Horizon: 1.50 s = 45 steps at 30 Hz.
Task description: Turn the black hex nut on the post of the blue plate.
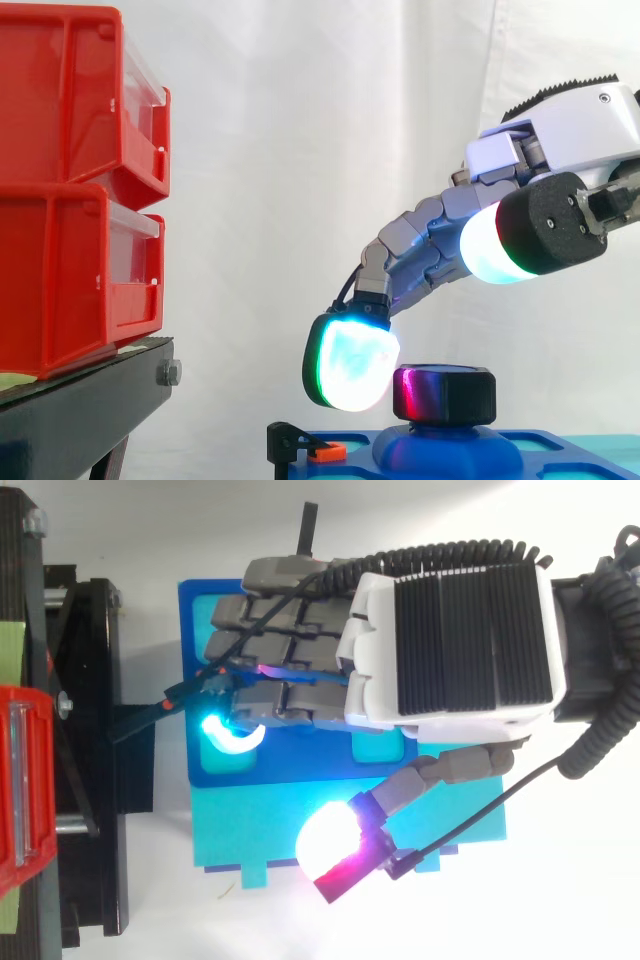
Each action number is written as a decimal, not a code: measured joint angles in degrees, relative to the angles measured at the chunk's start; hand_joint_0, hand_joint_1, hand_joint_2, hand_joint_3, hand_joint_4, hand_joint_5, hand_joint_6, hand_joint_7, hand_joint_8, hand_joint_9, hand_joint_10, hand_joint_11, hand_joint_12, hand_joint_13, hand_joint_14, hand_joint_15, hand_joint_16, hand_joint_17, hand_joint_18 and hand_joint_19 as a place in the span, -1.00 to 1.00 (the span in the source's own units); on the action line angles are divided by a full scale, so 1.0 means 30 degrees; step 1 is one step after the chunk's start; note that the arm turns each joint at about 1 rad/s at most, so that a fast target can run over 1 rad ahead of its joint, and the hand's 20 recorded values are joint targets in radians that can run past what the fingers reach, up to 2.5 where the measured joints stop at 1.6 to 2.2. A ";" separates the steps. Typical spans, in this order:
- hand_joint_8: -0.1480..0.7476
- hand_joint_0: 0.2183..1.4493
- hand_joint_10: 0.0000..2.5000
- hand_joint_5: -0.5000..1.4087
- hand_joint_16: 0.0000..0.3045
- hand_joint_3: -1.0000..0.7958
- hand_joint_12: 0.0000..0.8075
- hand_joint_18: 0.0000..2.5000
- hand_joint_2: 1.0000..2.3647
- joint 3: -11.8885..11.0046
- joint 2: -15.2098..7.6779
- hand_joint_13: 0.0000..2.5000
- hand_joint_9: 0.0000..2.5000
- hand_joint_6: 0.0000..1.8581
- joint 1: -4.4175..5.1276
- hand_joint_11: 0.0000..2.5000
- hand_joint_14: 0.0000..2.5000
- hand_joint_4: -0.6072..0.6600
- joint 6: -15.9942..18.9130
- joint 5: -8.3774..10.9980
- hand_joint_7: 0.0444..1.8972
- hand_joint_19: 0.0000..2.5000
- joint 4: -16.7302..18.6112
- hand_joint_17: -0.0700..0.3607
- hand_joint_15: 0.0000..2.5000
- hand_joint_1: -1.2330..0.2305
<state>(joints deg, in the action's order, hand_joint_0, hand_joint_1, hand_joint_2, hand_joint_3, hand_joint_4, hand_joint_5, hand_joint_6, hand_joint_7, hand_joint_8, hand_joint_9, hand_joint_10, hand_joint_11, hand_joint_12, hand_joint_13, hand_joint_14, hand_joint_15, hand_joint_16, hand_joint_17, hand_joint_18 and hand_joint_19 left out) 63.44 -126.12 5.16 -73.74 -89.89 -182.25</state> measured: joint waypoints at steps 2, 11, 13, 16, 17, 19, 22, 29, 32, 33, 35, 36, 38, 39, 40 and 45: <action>-0.01 -0.59 -1.00 -0.68 -0.63 -0.44 0.02 -0.85 -1.00 0.0001 0.0001 -0.76 -0.71 -0.46 -0.0026 -1.00 -1.00 0.31 0.0000 -0.0002 -0.27 -0.85 -0.0119 -0.09 -0.97 0.32; -0.01 -0.59 -1.00 -0.68 -0.64 -0.44 0.02 -0.85 -1.00 -0.0008 0.0007 -0.76 -0.71 -0.46 -0.0167 -1.00 -1.00 0.31 -0.0024 -0.0021 -0.27 -0.85 -0.0243 -0.09 -0.97 0.32; -0.01 -0.59 -1.00 -0.68 -0.64 -0.44 0.02 -0.85 -1.00 -0.0014 0.0004 -0.76 -0.71 -0.46 -0.0199 -1.00 -1.00 0.31 -0.0027 -0.0042 -0.27 -0.84 -0.0245 -0.09 -0.97 0.32; -0.01 -0.59 -1.00 -0.68 -0.64 -0.44 0.02 -0.85 -1.00 -0.0019 0.0007 -0.76 -0.71 -0.46 -0.0281 -1.00 -1.00 0.31 -0.0028 -0.0062 -0.27 -0.84 -0.0253 -0.09 -0.97 0.32; -0.01 -0.59 -1.00 -0.68 -0.64 -0.44 0.02 -0.85 -1.00 -0.0020 0.0008 -0.76 -0.71 -0.46 -0.0312 -1.00 -1.00 0.31 -0.0029 -0.0070 -0.27 -0.85 -0.0261 -0.10 -0.96 0.32; -0.01 -0.59 -1.00 -0.68 -0.64 -0.44 0.02 -0.85 -1.00 -0.0021 0.0007 -0.76 -0.71 -0.46 -0.0391 -1.00 -1.00 0.31 -0.0028 -0.0086 -0.27 -0.84 -0.0305 -0.09 -0.97 0.32; -0.01 -0.59 -1.00 -0.68 -0.64 -0.44 0.02 -0.85 -1.00 -0.0019 0.0012 -0.76 -0.71 -0.46 -0.0516 -1.00 -1.00 0.31 -0.0033 -0.0117 -0.27 -0.85 -0.0363 -0.10 -0.97 0.32; -0.01 -0.59 -1.00 -0.68 -0.64 -0.44 0.02 -0.84 -1.00 -0.0018 0.0008 -0.76 -0.71 -0.46 -0.0857 -1.00 -1.00 0.31 -0.0113 -0.0245 -0.27 -0.85 -0.0368 -0.10 -0.97 0.32; -0.01 -0.59 -1.00 -0.68 -0.64 -0.44 0.02 -0.84 -1.00 -0.0020 0.0005 -0.75 -0.71 -0.46 -0.1034 -1.00 -1.00 0.31 -0.0179 -0.0405 -0.27 -0.85 -0.0378 -0.10 -0.97 0.32; -0.01 -0.59 -1.00 -0.68 -0.64 -0.44 0.02 -0.84 -1.00 -0.0016 0.0005 -0.75 -0.71 -0.46 -0.1087 -1.00 -1.00 0.31 -0.0195 -0.0449 -0.27 -0.84 -0.0386 -0.10 -0.96 0.32; -0.01 -0.59 -1.00 -0.68 -0.64 -0.44 0.02 -0.84 -1.00 -0.0018 0.0004 -0.75 -0.71 -0.46 -0.1206 -1.00 -1.00 0.31 -0.0234 -0.0547 -0.27 -0.85 -0.0405 -0.10 -0.96 0.32; -0.01 -0.59 -1.00 -0.68 -0.64 -0.44 0.02 -0.84 -1.00 -0.0017 0.0006 -0.75 -0.71 -0.46 -0.1260 -1.00 -1.00 0.31 -0.0251 -0.0601 -0.27 -0.85 -0.0409 -0.10 -0.96 0.32; -0.01 -0.59 -1.00 -0.68 -0.64 -0.44 0.02 -0.84 -1.00 -0.0017 0.0005 -0.75 -0.71 -0.46 -0.1388 -1.00 -1.00 0.31 -0.0298 -0.0738 -0.27 -0.85 -0.0426 -0.10 -0.96 0.32; -0.01 -0.59 -1.00 -0.68 -0.64 -0.44 0.02 -0.84 -1.00 -0.0017 0.0006 -0.75 -0.71 -0.46 -0.1447 -1.00 -1.00 0.31 -0.0318 -0.0810 -0.27 -0.84 -0.0433 -0.10 -0.96 0.32; -0.01 -0.59 -1.00 -0.68 -0.64 -0.44 0.02 -0.84 -1.00 -0.0018 0.0008 -0.75 -0.71 -0.46 -0.1528 -1.00 -1.00 0.31 -0.0341 -0.0905 -0.27 -0.84 -0.0439 -0.09 -0.96 0.32; -0.01 -0.59 -1.00 -0.68 -0.63 -0.44 0.02 -0.83 -1.00 -0.0030 0.0010 -0.74 -0.71 -0.46 -0.1869 -1.00 -1.00 0.31 -0.0441 -0.1279 -0.27 -0.84 -0.0457 -0.09 -0.96 0.32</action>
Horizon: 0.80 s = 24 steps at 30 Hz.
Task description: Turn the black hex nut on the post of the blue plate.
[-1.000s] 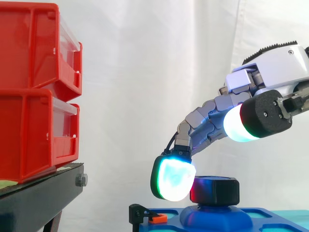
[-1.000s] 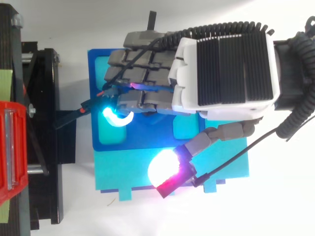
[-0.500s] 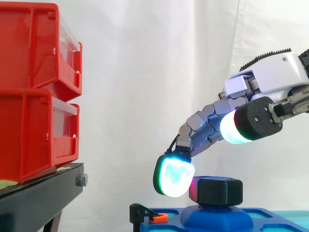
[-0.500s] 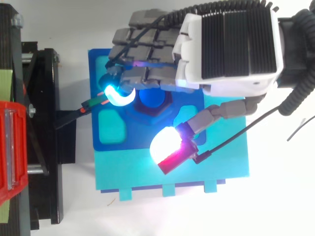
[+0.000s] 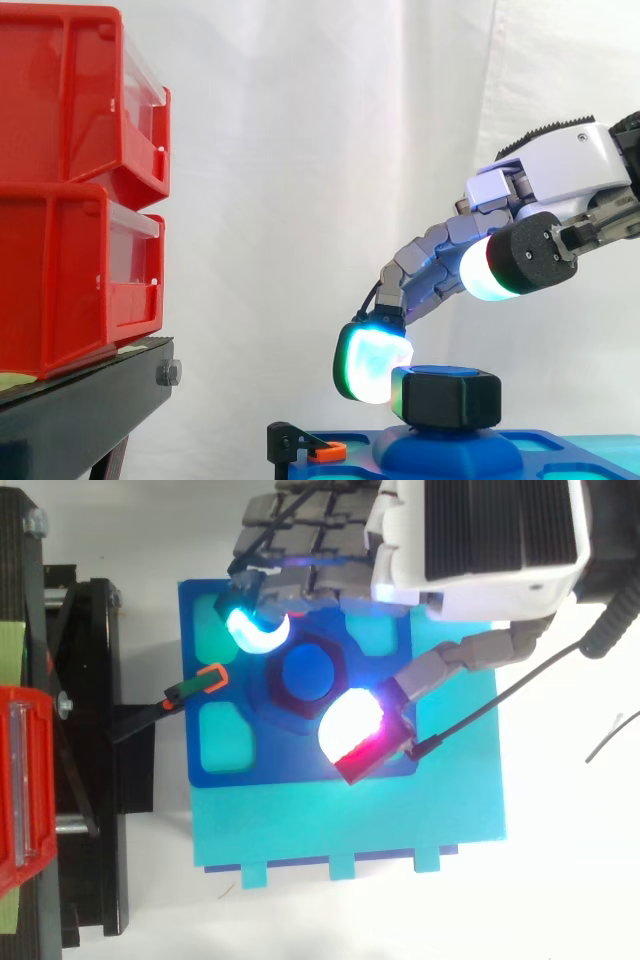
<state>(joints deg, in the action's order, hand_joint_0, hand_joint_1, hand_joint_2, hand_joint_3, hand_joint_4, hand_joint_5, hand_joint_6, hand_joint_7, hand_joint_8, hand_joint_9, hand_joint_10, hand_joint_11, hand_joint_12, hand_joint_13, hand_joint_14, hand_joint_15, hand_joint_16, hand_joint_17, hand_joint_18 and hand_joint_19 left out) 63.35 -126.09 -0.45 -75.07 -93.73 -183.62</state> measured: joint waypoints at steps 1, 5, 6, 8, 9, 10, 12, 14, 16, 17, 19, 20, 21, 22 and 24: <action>-0.01 -0.59 -1.00 -0.68 -0.63 -0.44 0.02 -0.83 -1.00 -0.0027 0.0005 -0.74 -0.71 -0.46 -0.0077 -1.00 -1.00 0.31 -0.0024 -0.0086 -0.27 -0.84 -0.0011 -0.09 -0.96 0.32; -0.01 -0.59 -1.00 -0.68 -0.64 -0.44 0.03 -0.83 -1.00 -0.0290 0.0001 -0.74 -0.71 -0.46 -0.0239 -1.00 -1.00 0.31 -0.0097 -0.0259 -0.27 -0.84 -0.0141 -0.10 -0.96 0.32; -0.01 -0.59 -1.00 -0.68 -0.64 -0.44 0.03 -0.83 -1.00 -0.0416 0.0000 -0.74 -0.71 -0.46 -0.0243 -1.00 -1.00 0.31 -0.0127 -0.0275 -0.27 -0.84 -0.0185 -0.10 -0.96 0.32; -0.01 -0.59 -1.00 -0.68 -0.64 -0.44 0.03 -0.83 -1.00 -0.0774 -0.0002 -0.74 -0.71 -0.46 -0.0195 -1.00 -1.00 0.31 -0.0235 -0.0287 -0.27 -0.84 -0.0335 -0.10 -0.96 0.32; -0.01 -0.59 -1.00 -0.68 -0.64 -0.44 0.03 -0.83 -1.00 -0.0938 -0.0003 -0.74 -0.71 -0.46 -0.0159 -1.00 -1.00 0.32 -0.0296 -0.0282 -0.27 -0.84 -0.0432 -0.10 -0.96 0.32; -0.01 -0.59 -1.00 -0.68 -0.64 -0.44 0.03 -0.83 -1.00 -0.1126 -0.0002 -0.74 -0.71 -0.46 -0.0113 -1.00 -1.00 0.32 -0.0381 -0.0272 -0.27 -0.84 -0.0561 -0.10 -0.96 0.32; -0.01 -0.59 -1.00 -0.68 -0.64 -0.44 0.03 -0.83 -1.00 -0.1367 -0.0001 -0.74 -0.71 -0.46 -0.0023 -1.00 -1.00 0.32 -0.0577 -0.0234 -0.27 -0.84 -0.0744 -0.10 -0.96 0.32; -0.01 -0.59 -1.00 -0.68 -0.64 -0.44 0.03 -0.83 -1.00 -0.1489 -0.0001 -0.74 -0.71 -0.46 0.0081 -1.00 -1.00 0.32 -0.0779 -0.0176 -0.27 -0.84 -0.0841 -0.10 -0.96 0.32; -0.01 -0.59 -1.00 -0.68 -0.64 -0.44 0.03 -0.83 -1.00 -0.1572 0.0000 -0.74 -0.71 -0.46 0.0210 -1.00 -1.00 0.32 -0.0964 -0.0102 -0.27 -0.83 -0.0891 -0.10 -0.96 0.32; -0.01 -0.59 -1.00 -0.68 -0.64 -0.44 0.03 -0.83 -1.00 -0.1597 -0.0003 -0.74 -0.71 -0.46 0.0274 -1.00 -1.00 0.32 -0.1017 -0.0070 -0.27 -0.83 -0.0890 -0.10 -0.96 0.32; -0.01 -0.59 -1.00 -0.68 -0.64 -0.44 0.03 -0.83 -1.00 -0.1623 -0.0005 -0.74 -0.70 -0.46 0.0423 -1.00 -1.00 0.32 -0.1089 0.0013 -0.27 -0.84 -0.0848 -0.10 -0.96 0.32; 0.00 -0.59 -1.00 -0.68 -0.64 -0.44 0.03 -0.83 -1.00 -0.1629 -0.0006 -0.74 -0.70 -0.46 0.0487 -1.00 -1.00 0.33 -0.1106 0.0061 -0.27 -0.84 -0.0825 -0.10 -0.96 0.32; 0.00 -0.59 -1.00 -0.68 -0.64 -0.44 0.03 -0.83 -1.00 -0.1632 -0.0005 -0.74 -0.70 -0.46 0.0585 -1.00 -1.00 0.33 -0.1114 0.0140 -0.27 -0.84 -0.0798 -0.10 -0.96 0.32; 0.00 -0.59 -1.00 -0.68 -0.64 -0.44 0.03 -0.83 -1.00 -0.1631 -0.0006 -0.74 -0.70 -0.46 0.0667 -1.00 -1.00 0.33 -0.1115 0.0207 -0.27 -0.84 -0.0780 -0.10 -0.96 0.32; 0.00 -0.59 -1.00 -0.68 -0.64 -0.44 0.03 -0.83 -1.00 -0.1631 -0.0018 -0.74 -0.70 -0.46 0.0850 -1.00 -1.00 0.33 -0.1115 0.0366 -0.27 -0.84 -0.0751 -0.10 -0.96 0.32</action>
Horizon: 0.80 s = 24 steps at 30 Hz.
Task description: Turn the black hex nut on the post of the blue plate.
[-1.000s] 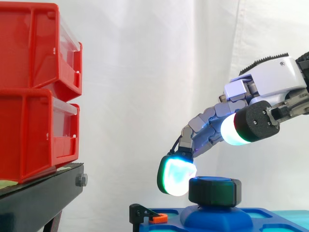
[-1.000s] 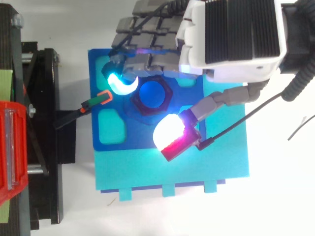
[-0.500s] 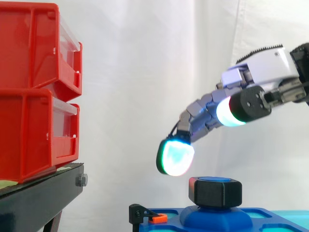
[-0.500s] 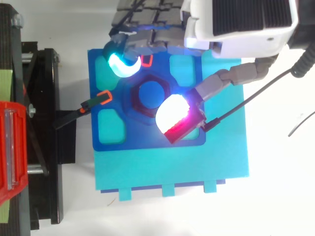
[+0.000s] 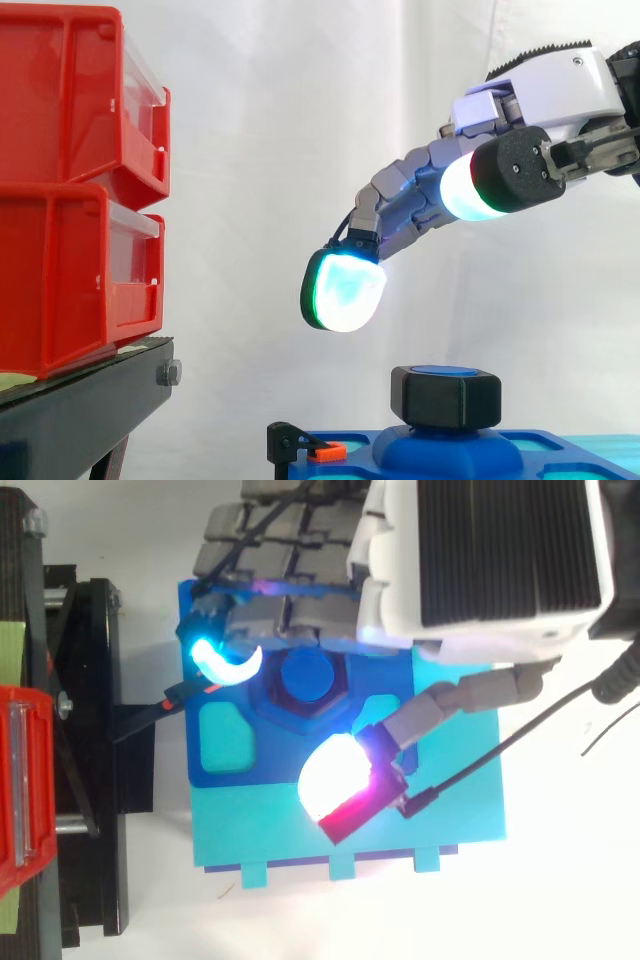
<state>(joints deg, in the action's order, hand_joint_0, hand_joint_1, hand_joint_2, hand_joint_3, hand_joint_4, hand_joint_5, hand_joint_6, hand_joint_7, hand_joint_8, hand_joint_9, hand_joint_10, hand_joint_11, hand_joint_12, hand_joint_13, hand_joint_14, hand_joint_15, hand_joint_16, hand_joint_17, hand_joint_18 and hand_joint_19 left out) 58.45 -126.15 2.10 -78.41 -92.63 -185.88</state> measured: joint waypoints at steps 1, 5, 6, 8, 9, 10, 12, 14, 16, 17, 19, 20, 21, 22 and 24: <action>0.00 -0.59 -1.00 -0.68 -0.64 -0.44 0.03 -0.83 -1.00 0.0001 -0.0005 -0.74 -0.70 -0.46 0.0078 -1.00 -1.00 0.32 0.0001 0.0063 -0.27 -0.83 0.0007 -0.10 -0.96 0.32; 0.00 -0.59 -1.00 -0.68 -0.64 -0.44 0.03 -0.83 -1.00 0.0012 -0.0013 -0.74 -0.70 -0.46 0.0416 -1.00 -1.00 0.33 0.0012 0.0344 -0.27 -0.83 -0.0013 -0.10 -0.96 0.32; 0.00 -0.59 -1.00 -0.68 -0.64 -0.44 0.03 -0.83 -1.00 0.0029 -0.0009 -0.74 -0.70 -0.46 0.0490 -1.00 -1.00 0.33 0.0017 0.0407 -0.27 -0.83 -0.0018 -0.10 -0.96 0.32; 0.00 -0.59 -1.00 -0.68 -0.64 -0.44 0.03 -0.83 -1.00 0.0122 -0.0011 -0.74 -0.70 -0.46 0.0634 -1.00 -1.00 0.33 0.0025 0.0531 -0.27 -0.84 -0.0015 -0.10 -0.96 0.32; 0.00 -0.59 -1.00 -0.68 -0.64 -0.44 0.02 -0.83 -1.00 0.0224 -0.0011 -0.75 -0.70 -0.46 0.0710 -1.00 -1.00 0.33 0.0028 0.0593 -0.27 -0.84 -0.0006 -0.11 -0.96 0.32; 0.00 -0.59 -1.00 -0.68 -0.64 -0.44 0.02 -0.84 -1.00 0.0318 -0.0007 -0.76 -0.70 -0.46 0.0761 -1.00 -1.00 0.33 0.0035 0.0634 -0.26 -0.85 0.0003 -0.11 -0.96 0.32; 0.00 -0.59 -1.00 -0.67 -0.64 -0.44 0.02 -0.85 -1.00 0.0567 -0.0005 -0.77 -0.70 -0.46 0.0851 -1.00 -1.00 0.33 0.0082 0.0725 -0.25 -0.85 0.0024 -0.11 -0.97 0.31; 0.00 -0.59 -1.00 -0.67 -0.64 -0.44 0.02 -0.86 -1.00 0.0750 -0.0005 -0.78 -0.70 -0.46 0.0922 -1.00 -1.00 0.35 0.0189 0.0785 -0.23 -0.85 0.0070 -0.11 -0.97 0.30; 0.00 -0.59 -1.00 -0.67 -0.64 -0.44 0.02 -0.86 -1.00 0.0874 -0.0009 -0.78 -0.70 -0.46 0.0985 -1.00 -1.00 0.35 0.0353 0.0833 -0.21 -0.85 0.0119 -0.11 -0.97 0.30; 0.00 -0.59 -1.00 -0.67 -0.65 -0.44 0.02 -0.86 -1.00 0.0902 -0.0005 -0.78 -0.70 -0.46 0.1009 -1.00 -1.00 0.35 0.0417 0.0855 -0.21 -0.85 0.0123 -0.11 -0.97 0.30; 0.00 -0.59 -1.00 -0.67 -0.65 -0.44 0.02 -0.86 -1.00 0.0941 -0.0012 -0.78 -0.70 -0.46 0.1053 -1.00 -1.00 0.36 0.0510 0.0897 -0.21 -0.85 0.0122 -0.11 -0.97 0.30; 0.00 -0.59 -1.00 -0.67 -0.65 -0.44 0.02 -0.86 -1.00 0.0949 -0.0012 -0.78 -0.70 -0.46 0.1065 -1.00 -1.00 0.36 0.0534 0.0908 -0.21 -0.85 0.0119 -0.11 -0.97 0.30; 0.00 -0.59 -1.00 -0.67 -0.65 -0.44 0.02 -0.86 -1.00 0.0955 -0.0009 -0.78 -0.70 -0.46 0.1073 -1.00 -1.00 0.36 0.0556 0.0920 -0.20 -0.85 0.0117 -0.11 -0.97 0.30; 0.00 -0.59 -1.00 -0.66 -0.65 -0.44 0.02 -0.86 -1.00 0.0956 -0.0011 -0.78 -0.70 -0.46 0.1077 -1.00 -1.00 0.36 0.0568 0.0925 -0.20 -0.85 0.0110 -0.11 -0.97 0.30; 0.00 -0.59 -1.00 -0.66 -0.65 -0.44 0.01 -0.86 -1.00 0.0958 -0.0010 -0.77 -0.70 -0.46 0.1081 -1.00 -1.00 0.36 0.0580 0.0930 -0.19 -0.86 0.0075 -0.11 -0.97 0.30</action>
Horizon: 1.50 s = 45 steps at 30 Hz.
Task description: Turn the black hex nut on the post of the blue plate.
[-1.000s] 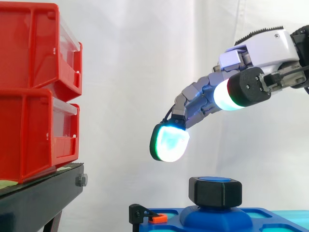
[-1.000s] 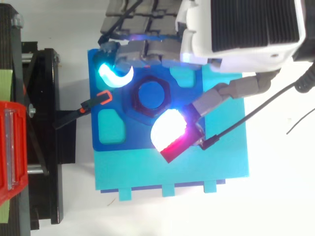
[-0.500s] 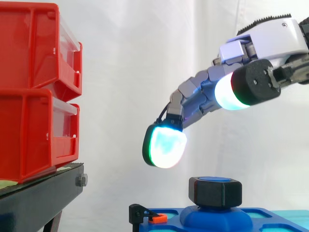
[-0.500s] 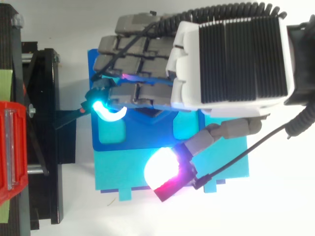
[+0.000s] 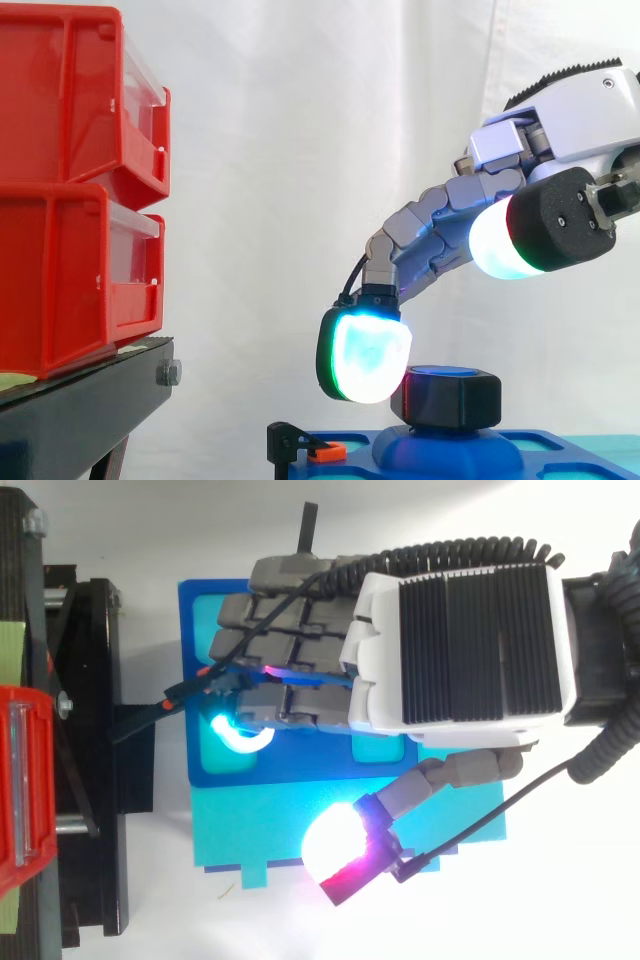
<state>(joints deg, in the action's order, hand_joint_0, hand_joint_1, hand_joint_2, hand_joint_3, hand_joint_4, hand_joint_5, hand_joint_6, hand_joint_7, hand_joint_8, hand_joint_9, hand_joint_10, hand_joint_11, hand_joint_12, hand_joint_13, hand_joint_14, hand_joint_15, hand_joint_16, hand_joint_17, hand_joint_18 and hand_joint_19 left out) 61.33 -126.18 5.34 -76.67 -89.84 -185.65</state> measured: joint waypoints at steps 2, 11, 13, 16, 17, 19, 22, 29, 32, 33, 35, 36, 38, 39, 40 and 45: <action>0.00 -0.59 -1.00 -0.66 -0.65 -0.44 0.01 -0.86 -1.00 0.0002 -0.0004 -0.77 -0.70 -0.46 0.0001 -1.00 -1.00 0.37 0.0006 0.0003 -0.19 -0.86 -0.0067 -0.11 -0.97 0.30; 0.00 -0.58 -1.00 -0.66 -0.65 -0.44 0.02 -0.85 -1.00 0.0008 0.0003 -0.76 -0.70 -0.46 -0.0066 -1.00 -1.00 0.37 -0.0035 -0.0046 -0.17 -0.85 -0.0380 -0.11 -0.97 0.30; 0.00 -0.58 -1.00 -0.66 -0.65 -0.44 0.02 -0.85 -1.00 0.0008 0.0010 -0.76 -0.70 -0.46 -0.0111 -1.00 -1.00 0.37 -0.0042 -0.0070 -0.17 -0.86 -0.0392 -0.12 -0.97 0.30; 0.00 -0.58 -1.00 -0.66 -0.65 -0.44 0.01 -0.85 -1.00 0.0008 0.0006 -0.76 -0.70 -0.46 -0.0160 -1.00 -1.00 0.38 -0.0058 -0.0098 -0.16 -0.86 -0.0399 -0.12 -0.97 0.30; 0.00 -0.58 -1.00 -0.66 -0.65 -0.44 0.02 -0.85 -1.00 0.0007 0.0008 -0.76 -0.70 -0.46 -0.0179 -1.00 -1.00 0.37 -0.0070 -0.0109 -0.17 -0.86 -0.0405 -0.12 -0.97 0.30; 0.00 -0.58 -1.00 -0.66 -0.65 -0.44 0.01 -0.85 -1.00 0.0007 0.0012 -0.76 -0.70 -0.46 -0.0231 -1.00 -1.00 0.38 -0.0110 -0.0160 -0.16 -0.85 -0.0417 -0.12 -0.97 0.30; 0.00 -0.58 -1.00 -0.66 -0.65 -0.44 0.01 -0.85 -1.00 0.0007 0.0011 -0.76 -0.70 -0.46 -0.0329 -1.00 -1.00 0.38 -0.0184 -0.0294 -0.16 -0.86 -0.0424 -0.12 -0.97 0.30; 0.00 -0.58 -1.00 -0.66 -0.65 -0.44 0.01 -0.84 -1.00 0.0007 0.0012 -0.76 -0.70 -0.46 -0.0630 -1.00 -1.00 0.38 -0.0480 -0.0647 -0.16 -0.86 -0.0388 -0.12 -0.97 0.30; 0.00 -0.58 -1.00 -0.66 -0.65 -0.44 0.01 -0.84 -1.00 0.0007 0.0007 -0.76 -0.70 -0.46 -0.0835 -1.00 -1.00 0.37 -0.0680 -0.0896 -0.17 -0.86 -0.0359 -0.12 -0.97 0.30; 0.00 -0.58 -1.00 -0.66 -0.65 -0.44 0.02 -0.84 -1.00 0.0007 0.0005 -0.76 -0.69 -0.46 -0.0896 -1.00 -1.00 0.38 -0.0729 -0.0961 -0.16 -0.85 -0.0354 -0.12 -0.97 0.30; 0.00 -0.58 -1.00 -0.66 -0.65 -0.44 0.02 -0.84 -1.00 0.0007 0.0007 -0.76 -0.70 -0.46 -0.1028 -1.00 -1.00 0.38 -0.0807 -0.1106 -0.16 -0.85 -0.0348 -0.12 -0.97 0.30; 0.00 -0.58 -1.00 -0.66 -0.65 -0.44 0.02 -0.84 -1.00 0.0007 0.0009 -0.76 -0.69 -0.46 -0.1078 -1.00 -1.00 0.38 -0.0830 -0.1163 -0.16 -0.85 -0.0346 -0.12 -0.96 0.30; 0.00 -0.58 -1.00 -0.66 -0.65 -0.44 0.02 -0.84 -1.00 0.0007 0.0004 -0.76 -0.69 -0.46 -0.1195 -1.00 -1.00 0.38 -0.0881 -0.1296 -0.17 -0.85 -0.0332 -0.12 -0.97 0.30; 0.01 -0.58 -1.00 -0.66 -0.65 -0.44 0.02 -0.84 -1.00 0.0007 0.0006 -0.76 -0.69 -0.46 -0.1247 -1.00 -1.00 0.38 -0.0901 -0.1352 -0.16 -0.85 -0.0324 -0.12 -0.97 0.30; 0.00 -0.58 -1.00 -0.66 -0.65 -0.44 0.02 -0.84 -1.00 0.0008 0.0004 -0.76 -0.69 -0.46 -0.1322 -1.00 -1.00 0.38 -0.0928 -0.1431 -0.16 -0.85 -0.0306 -0.12 -0.97 0.30; 0.00 -0.58 -1.00 -0.66 -0.65 -0.44 0.02 -0.84 -1.00 0.0029 -0.0003 -0.75 -0.69 -0.46 -0.1636 -1.00 -1.00 0.38 -0.1015 -0.1753 -0.16 -0.86 -0.0263 -0.12 -0.96 0.30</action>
<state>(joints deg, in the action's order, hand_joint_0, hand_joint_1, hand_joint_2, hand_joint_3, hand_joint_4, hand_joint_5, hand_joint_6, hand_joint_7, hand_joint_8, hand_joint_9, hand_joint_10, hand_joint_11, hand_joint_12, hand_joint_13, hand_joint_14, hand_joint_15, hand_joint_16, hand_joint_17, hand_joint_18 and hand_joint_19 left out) 61.41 -126.19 0.43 -79.72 -95.10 -186.44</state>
